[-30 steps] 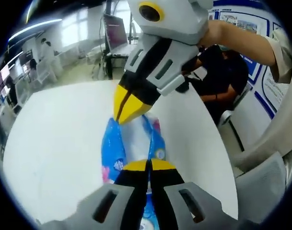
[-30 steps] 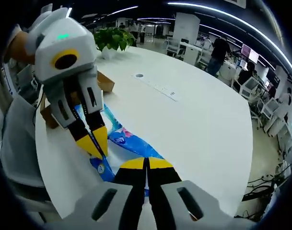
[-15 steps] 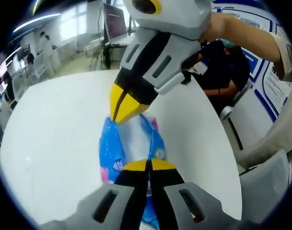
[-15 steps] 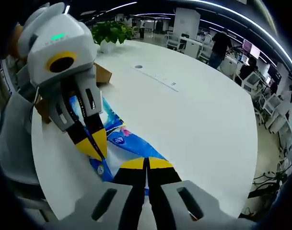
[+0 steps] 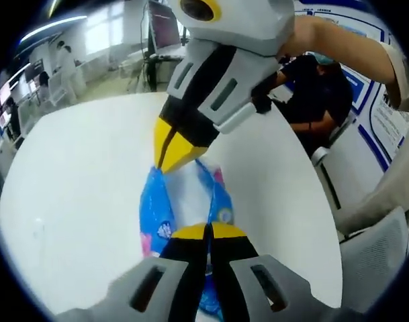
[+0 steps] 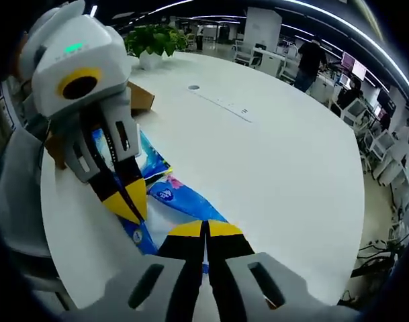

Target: Operate the shoe box by opening the lid, removing the specified soft item, and placing it in the target area until the item is outside and the box remains undamaged.

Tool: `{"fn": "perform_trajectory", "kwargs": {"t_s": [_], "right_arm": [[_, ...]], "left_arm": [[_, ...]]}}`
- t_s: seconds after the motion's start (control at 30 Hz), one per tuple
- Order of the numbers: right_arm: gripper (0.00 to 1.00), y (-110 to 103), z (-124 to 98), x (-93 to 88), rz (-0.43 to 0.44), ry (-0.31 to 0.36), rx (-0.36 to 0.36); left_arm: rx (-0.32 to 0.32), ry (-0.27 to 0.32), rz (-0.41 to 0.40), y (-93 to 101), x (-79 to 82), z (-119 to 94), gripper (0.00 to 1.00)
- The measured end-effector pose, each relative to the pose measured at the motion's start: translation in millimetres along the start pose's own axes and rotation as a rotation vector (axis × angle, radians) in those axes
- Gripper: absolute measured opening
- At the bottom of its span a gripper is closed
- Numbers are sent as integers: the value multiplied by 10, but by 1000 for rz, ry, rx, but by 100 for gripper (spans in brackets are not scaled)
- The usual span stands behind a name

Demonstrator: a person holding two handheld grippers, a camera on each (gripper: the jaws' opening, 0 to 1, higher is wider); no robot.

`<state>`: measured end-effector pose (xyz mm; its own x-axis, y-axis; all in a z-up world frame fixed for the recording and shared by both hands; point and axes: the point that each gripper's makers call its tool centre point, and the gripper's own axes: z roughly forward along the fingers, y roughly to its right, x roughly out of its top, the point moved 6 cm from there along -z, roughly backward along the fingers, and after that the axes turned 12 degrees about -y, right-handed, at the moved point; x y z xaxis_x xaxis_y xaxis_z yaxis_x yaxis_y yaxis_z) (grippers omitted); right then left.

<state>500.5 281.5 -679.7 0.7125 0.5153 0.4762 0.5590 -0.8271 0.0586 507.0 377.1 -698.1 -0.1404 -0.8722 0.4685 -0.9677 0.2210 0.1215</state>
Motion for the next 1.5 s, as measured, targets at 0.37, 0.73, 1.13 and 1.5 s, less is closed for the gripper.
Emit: {"fn": "perform_trajectory", "kwargs": {"t_s": [0.37,0.73,1.13,1.5], "right_arm": [[0,-16,-6,6,-19,-5,-12],[1,-11,-124,44,-30,-2,-32],[12,-163,-307,96,-37,1,-31],[22,-420,-577,270,-36,36,-26]], "left_arm": [[26,-9,17,2,-3,-9,0],[58,-11,52,10,10,-130,1],[71,2,27,110,-91,-408,8],[99,33,-53,229,-249,-797,20]]}}
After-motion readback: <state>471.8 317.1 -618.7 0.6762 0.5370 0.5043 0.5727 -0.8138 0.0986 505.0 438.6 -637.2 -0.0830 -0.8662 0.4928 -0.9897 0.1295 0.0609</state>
